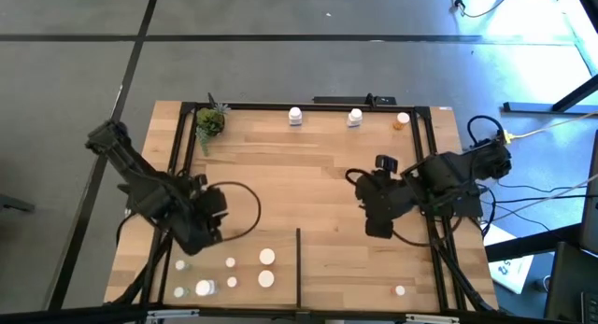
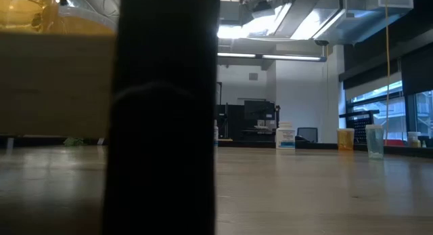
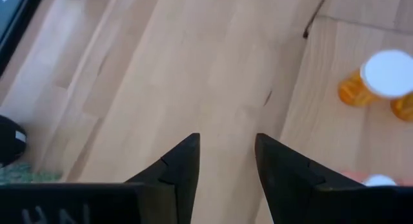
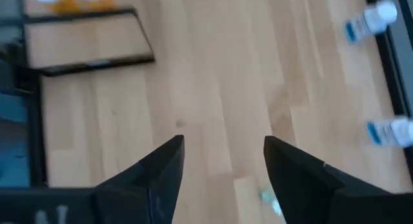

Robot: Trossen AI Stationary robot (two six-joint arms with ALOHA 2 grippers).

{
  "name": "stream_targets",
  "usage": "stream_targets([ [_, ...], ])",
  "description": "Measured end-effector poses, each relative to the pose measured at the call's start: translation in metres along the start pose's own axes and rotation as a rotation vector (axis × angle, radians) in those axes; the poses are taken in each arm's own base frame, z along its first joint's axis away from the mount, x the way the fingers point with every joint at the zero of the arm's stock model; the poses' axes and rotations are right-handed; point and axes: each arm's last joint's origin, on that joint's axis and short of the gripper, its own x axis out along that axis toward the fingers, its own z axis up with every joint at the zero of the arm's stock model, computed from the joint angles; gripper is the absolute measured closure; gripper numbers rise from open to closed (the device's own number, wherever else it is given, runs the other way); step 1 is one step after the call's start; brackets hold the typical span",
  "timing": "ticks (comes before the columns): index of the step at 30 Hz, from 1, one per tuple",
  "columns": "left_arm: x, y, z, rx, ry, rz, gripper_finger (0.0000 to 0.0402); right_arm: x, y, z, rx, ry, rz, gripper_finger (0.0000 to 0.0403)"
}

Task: Pick and place medicine bottles onto shelf by color
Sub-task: Put the green pill bottle on the shelf aligned with the other green pill bottle

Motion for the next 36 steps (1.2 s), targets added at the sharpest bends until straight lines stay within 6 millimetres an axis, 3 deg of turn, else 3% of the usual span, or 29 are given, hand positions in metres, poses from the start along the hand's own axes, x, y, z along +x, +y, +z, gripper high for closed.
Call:
stream_targets([
  [4,0.000,0.010,0.009,-0.002,-0.019,-0.010,0.0259,0.014,-0.017,-0.016,0.149,0.064,-0.060,0.0188],
  [11,0.005,0.017,0.019,-0.005,-0.022,0.012,0.0259,0.039,-0.059,-0.052,0.558,0.189,-0.158,0.0188],
  [19,0.011,0.024,0.027,-0.051,-0.025,0.034,0.0259,0.071,-0.071,-0.077,0.693,0.290,-0.272,0.0188],
  [36,0.015,0.026,0.034,-0.030,-0.036,0.038,0.0259,0.139,-0.108,-0.098,0.839,0.428,-0.321,0.0188],
])
